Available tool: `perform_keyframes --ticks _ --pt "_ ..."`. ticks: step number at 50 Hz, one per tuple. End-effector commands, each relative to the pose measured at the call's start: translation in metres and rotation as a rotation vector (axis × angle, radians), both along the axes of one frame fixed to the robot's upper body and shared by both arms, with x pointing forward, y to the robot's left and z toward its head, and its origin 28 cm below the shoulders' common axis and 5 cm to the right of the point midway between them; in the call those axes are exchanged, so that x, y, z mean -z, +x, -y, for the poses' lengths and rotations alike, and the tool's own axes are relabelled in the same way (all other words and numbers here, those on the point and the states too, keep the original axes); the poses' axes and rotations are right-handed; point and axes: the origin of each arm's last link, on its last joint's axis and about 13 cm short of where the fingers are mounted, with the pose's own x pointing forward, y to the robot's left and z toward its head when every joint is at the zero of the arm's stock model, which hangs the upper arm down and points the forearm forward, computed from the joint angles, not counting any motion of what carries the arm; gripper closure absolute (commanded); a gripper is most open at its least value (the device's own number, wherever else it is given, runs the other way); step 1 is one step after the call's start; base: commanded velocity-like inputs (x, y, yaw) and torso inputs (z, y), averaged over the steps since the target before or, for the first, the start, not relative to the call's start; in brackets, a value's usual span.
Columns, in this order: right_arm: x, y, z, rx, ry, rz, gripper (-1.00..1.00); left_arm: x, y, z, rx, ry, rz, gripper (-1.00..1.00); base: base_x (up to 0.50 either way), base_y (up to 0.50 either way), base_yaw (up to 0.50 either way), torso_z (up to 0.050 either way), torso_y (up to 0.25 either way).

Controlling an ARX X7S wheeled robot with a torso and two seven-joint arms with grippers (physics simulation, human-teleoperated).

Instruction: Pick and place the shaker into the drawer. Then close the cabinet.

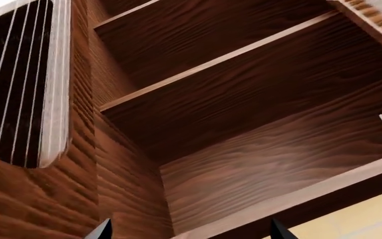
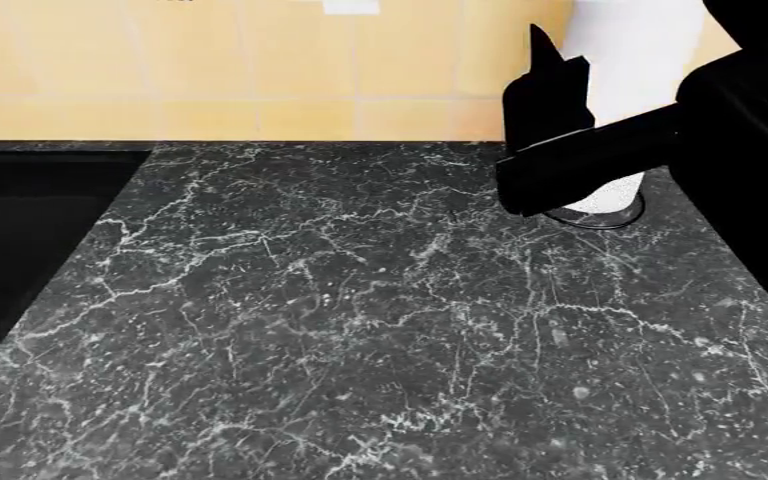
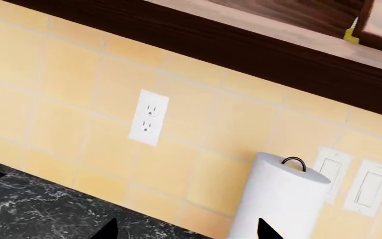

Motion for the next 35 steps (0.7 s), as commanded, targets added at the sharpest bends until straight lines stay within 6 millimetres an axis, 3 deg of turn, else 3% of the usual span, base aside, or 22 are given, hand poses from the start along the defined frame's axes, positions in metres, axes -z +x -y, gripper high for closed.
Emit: perform_keyframes --ticks 1,35 --pt "0.0001 -0.0005 -0.0010 -0.002 0.000 -0.002 -1.00 -0.0015 -0.0015 0.0003 0.007 -0.005 0.003 -1.00 0.00 0.50 0.00 0.000 0.000" --pt "0.0008 0.0013 0.0005 0.002 0.004 -0.007 -1.00 -0.0028 -0.0018 0.0021 0.014 -0.004 0.004 -1.00 0.00 0.50 0.00 0.000 0.000"
